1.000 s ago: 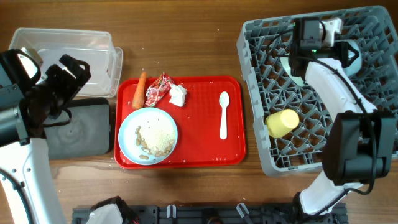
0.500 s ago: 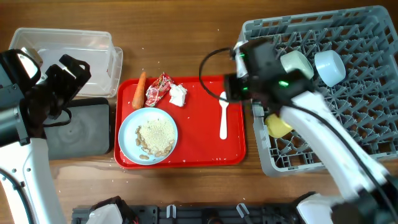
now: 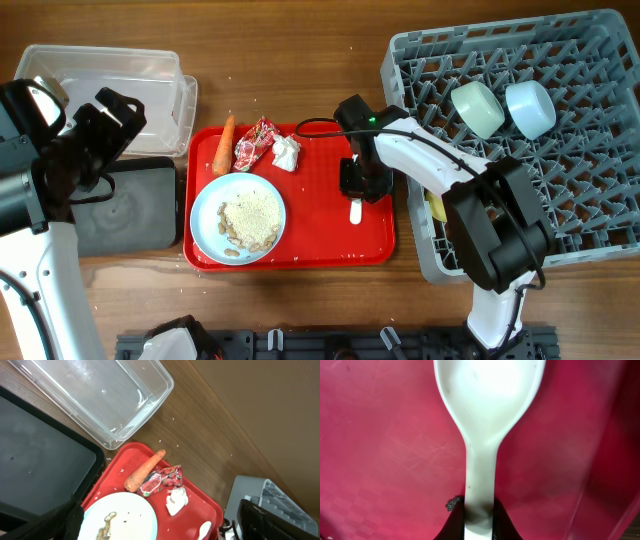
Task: Sort waste into correct bins and load items into the dishwasher rack
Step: 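Insert the white spoon into the rack and retract the right arm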
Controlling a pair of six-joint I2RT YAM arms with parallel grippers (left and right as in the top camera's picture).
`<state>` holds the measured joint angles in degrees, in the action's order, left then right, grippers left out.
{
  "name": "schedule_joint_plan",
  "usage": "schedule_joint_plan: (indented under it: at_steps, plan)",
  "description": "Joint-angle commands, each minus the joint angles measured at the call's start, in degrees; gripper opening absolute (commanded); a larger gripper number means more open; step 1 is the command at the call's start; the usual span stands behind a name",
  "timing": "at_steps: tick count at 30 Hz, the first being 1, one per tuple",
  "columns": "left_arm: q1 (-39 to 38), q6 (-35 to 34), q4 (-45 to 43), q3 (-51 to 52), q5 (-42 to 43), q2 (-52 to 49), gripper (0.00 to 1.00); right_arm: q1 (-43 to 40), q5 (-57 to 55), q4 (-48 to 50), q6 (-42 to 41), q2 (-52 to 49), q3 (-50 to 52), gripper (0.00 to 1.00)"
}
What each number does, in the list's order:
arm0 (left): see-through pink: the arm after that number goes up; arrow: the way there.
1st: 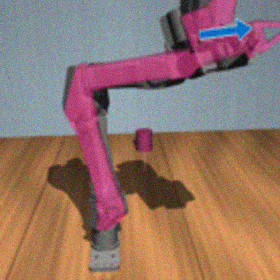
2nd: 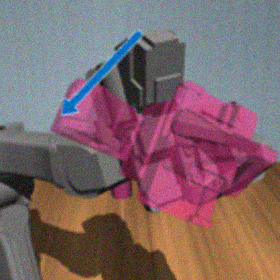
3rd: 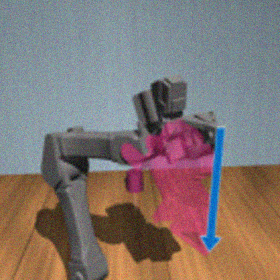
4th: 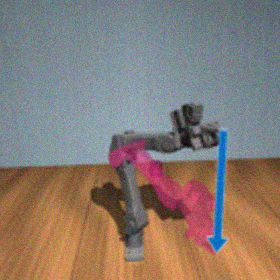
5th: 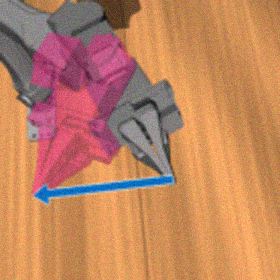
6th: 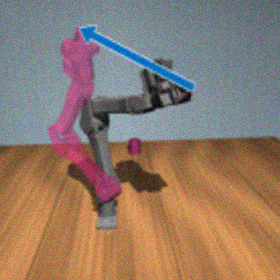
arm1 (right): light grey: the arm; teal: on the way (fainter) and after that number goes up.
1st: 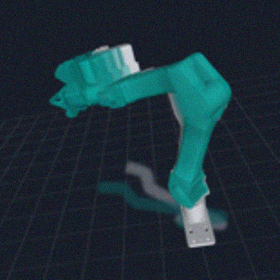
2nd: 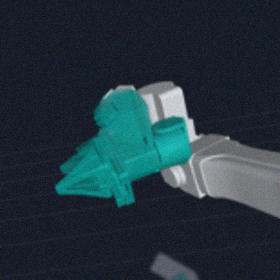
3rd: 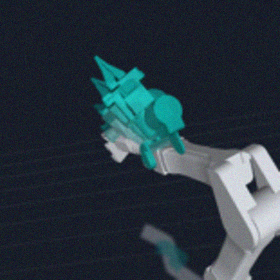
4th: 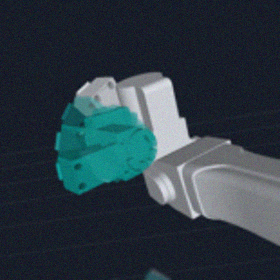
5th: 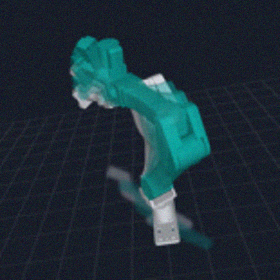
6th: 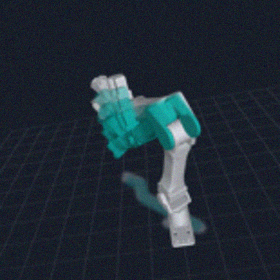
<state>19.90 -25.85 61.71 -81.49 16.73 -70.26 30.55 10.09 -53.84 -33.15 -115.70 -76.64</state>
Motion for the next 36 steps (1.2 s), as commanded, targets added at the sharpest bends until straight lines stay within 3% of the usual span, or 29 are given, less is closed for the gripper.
schedule_joint_plan:
  at_steps: [1,4,7,11,15,17,22,25,26,27,28,31,34,36]
  plan:
    - [0.2,-0.1,-0.1,-0.3,-0.3,0.1,1.0,-0.9,-5.0,0.2,2.4,5.3,-2.3,0.04]
    - [0.2,-0.1,-0.1,-0.3,-0.3,0.1,1.0,-5.2,-9.8,0.9,5.4,18.5,-4.1,0.04]
    - [0.2,-0.1,-0.1,-0.3,-0.3,0.1,1.0,-12.7,-12.2,6.4,20.1,28.9,-4.1,0.04]
    - [0.2,-0.1,-0.1,-0.3,-0.3,0.1,1.0,-19.2,-14.1,8.7,37.1,24.9,-3.1,0.04]
    - [0.3,-0.1,-0.1,-0.3,-0.3,0.1,1.0,-19.1,-10.5,7.1,39.0,17.1,-3.1,0.07]
    - [0.2,-0.1,-0.1,-0.3,-0.3,0.1,1.0,-19.1,-2.4,6.3,38.1,17.4,-3.3,0.39]
    - [0.3,-0.1,-0.1,-0.3,-0.3,0.1,1.0,-19.1,0.8,6.6,33.0,30.0,-3.8,0.46]
    - [0.3,-0.1,-0.1,-0.3,-0.3,0.1,1.0,-19.1,12.8,6.7,33.2,40.2,-3.8,0.51]
    - [0.2,-0.1,-0.1,-0.3,-0.3,0.1,1.0,-19.1,14.6,6.3,33.1,43.1,-3.8,0.66]
    - [0.3,-0.1,-0.1,-0.3,-0.3,0.1,1.0,-19.1,13.9,5.7,33.1,45.3,-3.8,1.0]
    - [0.2,-0.1,-0.1,-0.3,-0.3,0.1,1.0,-19.1,13.8,4.8,32.5,47.3,-3.8,1.0]
    - [0.3,-0.1,-0.1,-0.3,-0.3,0.1,1.0,-19.1,15.2,1.0,15.1,48.9,-3.8,1.0]
    - [0.2,-0.1,-0.1,-0.3,-0.3,0.1,1.0,-19.4,10.3,-5.4,21.2,49.5,-3.8,0.99]
    - [0.3,-0.1,-0.1,-0.3,-0.3,0.1,1.0,-19.3,10.3,-4.6,28.1,53.1,-3.7,0.99]
